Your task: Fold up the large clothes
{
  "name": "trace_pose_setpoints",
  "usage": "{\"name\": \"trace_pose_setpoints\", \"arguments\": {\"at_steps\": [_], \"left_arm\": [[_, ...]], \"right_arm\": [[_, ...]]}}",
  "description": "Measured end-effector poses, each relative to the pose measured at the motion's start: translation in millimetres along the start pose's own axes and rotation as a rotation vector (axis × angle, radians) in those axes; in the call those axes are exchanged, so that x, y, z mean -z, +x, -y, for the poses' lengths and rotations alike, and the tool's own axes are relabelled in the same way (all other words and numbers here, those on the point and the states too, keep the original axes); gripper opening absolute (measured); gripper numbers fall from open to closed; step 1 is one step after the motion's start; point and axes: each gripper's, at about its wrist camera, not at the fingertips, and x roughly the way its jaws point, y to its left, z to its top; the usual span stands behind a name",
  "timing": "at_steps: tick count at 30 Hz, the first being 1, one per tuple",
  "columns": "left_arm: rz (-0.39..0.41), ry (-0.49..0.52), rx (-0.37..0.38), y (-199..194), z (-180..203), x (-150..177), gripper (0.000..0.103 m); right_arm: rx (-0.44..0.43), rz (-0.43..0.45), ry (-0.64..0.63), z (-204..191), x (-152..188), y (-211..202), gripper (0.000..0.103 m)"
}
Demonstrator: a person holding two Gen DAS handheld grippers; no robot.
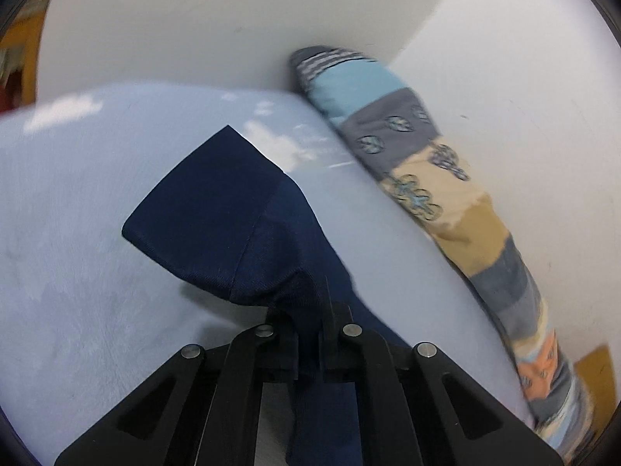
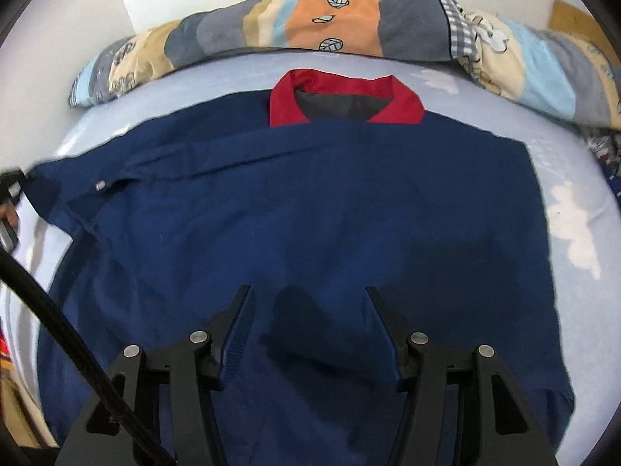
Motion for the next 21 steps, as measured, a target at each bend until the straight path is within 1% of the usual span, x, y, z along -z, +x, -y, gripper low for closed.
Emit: {"name": "trace_pose_setpoints", "arguments": {"at_steps": [2, 4, 7, 8, 10, 15, 16, 21], "left_arm": [[0.019, 0.048, 0.014, -12.9, 18.7, 1.5, 0.005], [0.030, 0.093, 0.032, -27.0, 38.5, 4.1, 0.005], [0.042, 0.145, 0.062, -46.1, 68.4, 10.1, 0.005], [0.044, 0.162, 0.066, -52.1, 78.0, 12.6, 0.005], [0.036, 0.196, 0.091, -62.2, 100.8, 17.4, 0.005], [0.026, 0.274, 0.137, -89.7, 162.7, 35.7, 0.005], [0.016, 0.291, 0.163, -97.0, 180.1, 41.9, 0.005], [-0.034, 0.330, 0.242, -125.7, 241.2, 73.6, 0.005]], "right_arm": [[0.038, 0.005, -0.028, -1.8, 5.3, -5.3, 0.062], [0.064, 0.007, -0.016, 6.5, 8.7, -10.0, 0.062], [0.028, 0.026, 0.044, 21.5, 8.7, -23.6, 0.062], [0.029, 0.037, 0.056, 23.8, 7.4, -27.9, 0.062], [0.030, 0.067, 0.065, 30.7, 4.8, -40.1, 0.062], [0.024, 0.109, 0.096, 43.6, 1.5, -60.5, 0.062], [0.024, 0.118, 0.105, 47.6, 1.1, -65.1, 0.062], [0.029, 0.162, 0.144, 66.8, 1.7, -85.7, 0.062]]}}
